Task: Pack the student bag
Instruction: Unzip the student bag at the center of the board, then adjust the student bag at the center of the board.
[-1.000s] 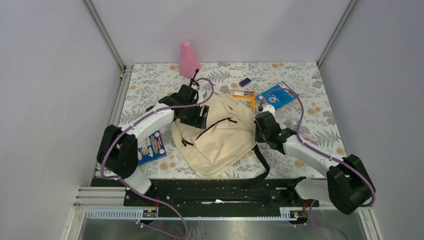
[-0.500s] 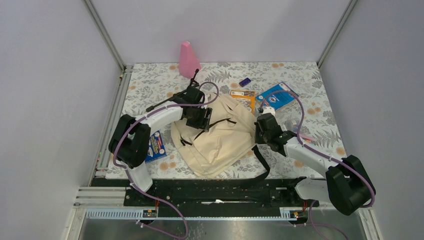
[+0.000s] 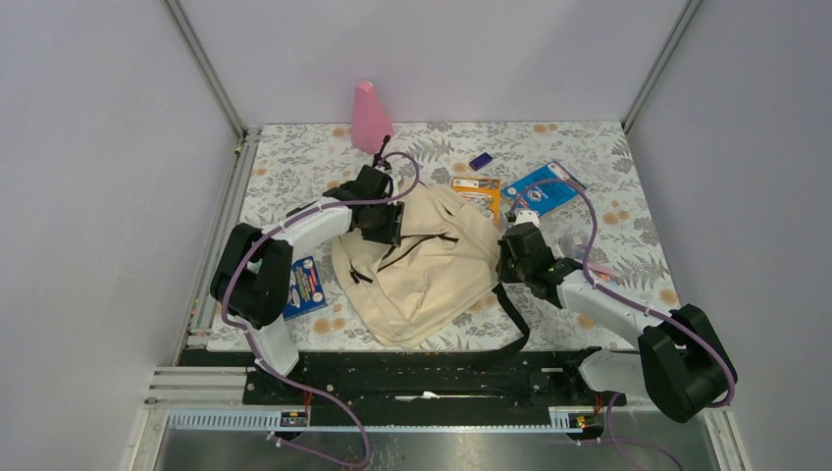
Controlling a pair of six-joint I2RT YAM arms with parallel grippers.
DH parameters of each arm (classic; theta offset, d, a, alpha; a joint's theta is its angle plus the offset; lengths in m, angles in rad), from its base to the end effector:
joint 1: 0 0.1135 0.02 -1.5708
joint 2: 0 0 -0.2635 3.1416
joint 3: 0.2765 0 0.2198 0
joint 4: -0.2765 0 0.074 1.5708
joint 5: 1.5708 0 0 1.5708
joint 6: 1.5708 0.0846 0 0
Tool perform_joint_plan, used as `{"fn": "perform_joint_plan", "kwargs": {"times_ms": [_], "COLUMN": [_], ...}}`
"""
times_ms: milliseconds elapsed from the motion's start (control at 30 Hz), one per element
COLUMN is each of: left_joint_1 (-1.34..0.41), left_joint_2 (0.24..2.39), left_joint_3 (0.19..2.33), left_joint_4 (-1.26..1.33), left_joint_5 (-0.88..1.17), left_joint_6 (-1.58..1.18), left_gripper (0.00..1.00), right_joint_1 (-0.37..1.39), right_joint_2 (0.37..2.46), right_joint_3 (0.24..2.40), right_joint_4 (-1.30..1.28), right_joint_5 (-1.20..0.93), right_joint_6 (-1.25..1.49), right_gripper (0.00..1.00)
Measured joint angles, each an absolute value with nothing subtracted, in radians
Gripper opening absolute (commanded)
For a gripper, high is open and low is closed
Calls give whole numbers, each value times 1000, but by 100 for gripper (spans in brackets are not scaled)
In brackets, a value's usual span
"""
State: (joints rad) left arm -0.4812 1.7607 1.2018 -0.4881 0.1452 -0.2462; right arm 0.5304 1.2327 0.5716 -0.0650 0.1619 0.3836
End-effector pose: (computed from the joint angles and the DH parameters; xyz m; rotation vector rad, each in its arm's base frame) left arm 0.3132 -0.1773 0.1744 0.3646 2.6449 -0.4360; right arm 0.2261 0.1168 0.1750 -0.0851 2.3007 0.2887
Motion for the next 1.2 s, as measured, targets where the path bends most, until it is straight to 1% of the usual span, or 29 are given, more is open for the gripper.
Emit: {"fn": "perform_joint_plan", "kwargs": {"times_ms": [33,100,200,367,467,700,733,800,833,867,900,1000,1100,1200], "left_joint_1": [-479,-479,-490,-548,-591,-616,-616,-616,-616,-616,-616,-610,-588,-551], "left_joint_2": [1761,1761,1762,1759,1719,1473,1433,1414,1414,1418,1424,1444,1457,1466], "left_joint_3": [1202,1202,1202,1200,1172,1096,1090,1088,1087,1084,1079,1036,978,942], "left_joint_4": [-487,-487,-490,-508,-508,-515,-512,-501,-498,-498,-497,-464,-420,-371], "left_joint_5": [146,153,161,141,127,172,196,220,229,236,241,271,326,388], "left_joint_6": [-246,-246,-242,-221,-224,-304,-326,-347,-356,-366,-376,-419,-471,-526], "left_gripper": [36,25,0,0,0,0,0,0,0,0,0,0,0,0], "right_joint_1": [530,530,530,522,503,431,424,418,414,412,411,409,410,421], "right_joint_2": [1233,1233,1235,1254,1266,1361,1386,1439,1471,1496,1508,1498,1428,1301], "right_joint_3": [572,572,573,613,668,831,858,915,959,997,1021,1065,1050,997], "right_joint_4": [-62,-61,-62,-94,-135,-176,-175,-184,-205,-220,-229,-248,-266,-277], "right_joint_5": [160,159,159,167,174,193,192,192,190,189,185,165,158,152], "right_joint_6": [386,387,388,382,368,335,329,319,309,307,312,314,348,411], "right_gripper": [0,0,0,0,0,0,6,39,51,60,67,75,84,84]}}
